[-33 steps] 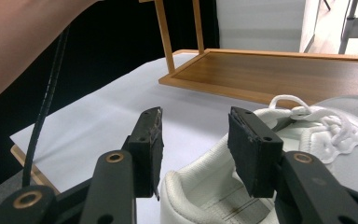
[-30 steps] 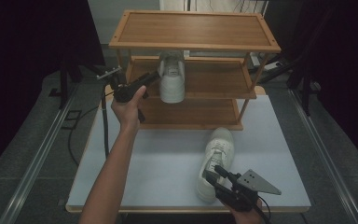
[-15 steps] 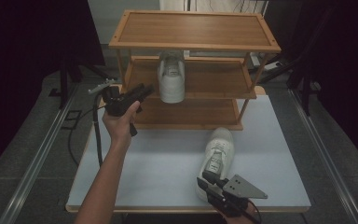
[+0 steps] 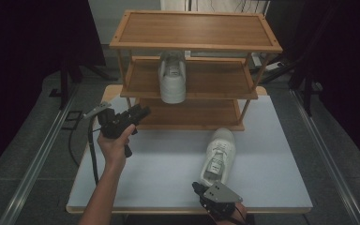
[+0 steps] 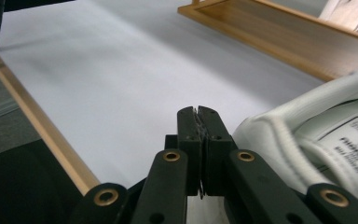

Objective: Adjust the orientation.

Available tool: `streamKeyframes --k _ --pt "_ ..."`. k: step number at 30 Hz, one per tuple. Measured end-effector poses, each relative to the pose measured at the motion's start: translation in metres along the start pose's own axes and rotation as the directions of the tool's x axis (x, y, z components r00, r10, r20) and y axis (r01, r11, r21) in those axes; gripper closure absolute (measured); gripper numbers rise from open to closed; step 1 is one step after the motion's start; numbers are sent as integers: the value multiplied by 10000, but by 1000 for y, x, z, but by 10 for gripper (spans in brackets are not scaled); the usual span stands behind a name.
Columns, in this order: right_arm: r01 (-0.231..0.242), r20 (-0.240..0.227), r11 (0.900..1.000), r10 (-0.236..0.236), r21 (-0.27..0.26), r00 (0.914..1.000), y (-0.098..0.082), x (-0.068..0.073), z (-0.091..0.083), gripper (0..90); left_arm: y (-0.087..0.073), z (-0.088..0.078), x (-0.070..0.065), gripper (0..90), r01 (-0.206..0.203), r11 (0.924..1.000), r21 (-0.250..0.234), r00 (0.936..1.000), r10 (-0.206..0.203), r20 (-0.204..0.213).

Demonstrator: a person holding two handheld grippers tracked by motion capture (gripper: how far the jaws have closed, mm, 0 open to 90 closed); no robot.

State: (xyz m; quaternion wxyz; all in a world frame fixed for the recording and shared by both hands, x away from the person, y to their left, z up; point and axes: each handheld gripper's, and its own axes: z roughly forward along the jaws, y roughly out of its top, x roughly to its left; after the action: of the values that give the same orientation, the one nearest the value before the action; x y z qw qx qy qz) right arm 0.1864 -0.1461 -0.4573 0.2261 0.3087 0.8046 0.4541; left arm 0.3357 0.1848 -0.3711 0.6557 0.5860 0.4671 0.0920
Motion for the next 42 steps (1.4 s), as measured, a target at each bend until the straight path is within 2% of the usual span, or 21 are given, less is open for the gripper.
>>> streamKeyframes --k 3,9,11,12,13,16,17,18,22,23,26,29,33,35,36,40,42 --pt "195 197 9998 -196 85 9996 0 3 0 874 -14 -3 3 404 -36 9996 275 10000 36 -29" --pt "-25 363 10000 22 81 9993 -5 2 -9 877 -38 -9 10 408 61 9966 819 10000 -55 -81" --pt "-139 562 9999 135 67 9983 -8 0 -14 876 -48 -9 14 408 92 9939 1102 9997 -65 -248" --pt "-239 765 9997 232 84 9968 -13 -2 -22 871 -59 -10 18 408 267 9918 1251 9992 -228 -326" --pt "-239 765 9997 232 84 9968 -13 -2 -22 871 -59 -10 18 409 267 9918 1251 9992 -228 -326" --pt "-420 1104 9991 419 -15 9930 -22 -8 -36 866 -73 -11 24 409 366 9862 1615 9984 -290 -489" --pt "-524 1228 9986 527 -53 9910 -25 -11 -40 865 -77 -10 25 409 387 9812 1891 9982 -292 -528" --pt "-616 1357 9981 623 -99 9888 -28 -14 -45 864 -79 -10 26 406 342 9793 1993 9981 -235 -561" --pt "-890 1877 9960 895 -111 9781 -36 -23 -57 848 -88 -14 28 407 472 9748 2180 9973 -338 -649" --pt "-1022 1933 9947 1023 -102 9758 -41 -28 -61 841 -89 -16 29 409 452 9767 2096 9968 -302 -745" --pt "-1102 1914 9937 1116 -178 9751 -43 -30 -63 834 -91 -21 32 409 692 9778 1977 9954 -545 -790" --pt "-1230 1655 9920 1262 -297 9781 -42 -30 -63 800 -92 -25 33 409 770 9788 1896 9946 -622 -828" --pt "-1108 1151 9891 1218 -971 9859 -34 -30 -68 742 -92 -27 34 403 680 9789 1928 9937 -492 -1010" --pt "-856 1292 9862 1041 -1414 9861 -20 -35 -73 672 -93 -27 34 393 621 9788 1951 9941 -433 -994" --pt "-856 1292 9862 1041 -1414 9861 -20 -35 -73 672 -93 -27 33 393 594 9784 1979 9942 -400 -1003" --pt "-765 1337 9788 1030 -1899 9857 4 -51 -76 566 -91 -29 28 383 502 9773 2057 9949 -310 -956" --pt "-850 1308 9751 1133 -2046 9849 18 -67 -73 531 -91 -29 26 383 463 9772 2073 9956 -282 -894"
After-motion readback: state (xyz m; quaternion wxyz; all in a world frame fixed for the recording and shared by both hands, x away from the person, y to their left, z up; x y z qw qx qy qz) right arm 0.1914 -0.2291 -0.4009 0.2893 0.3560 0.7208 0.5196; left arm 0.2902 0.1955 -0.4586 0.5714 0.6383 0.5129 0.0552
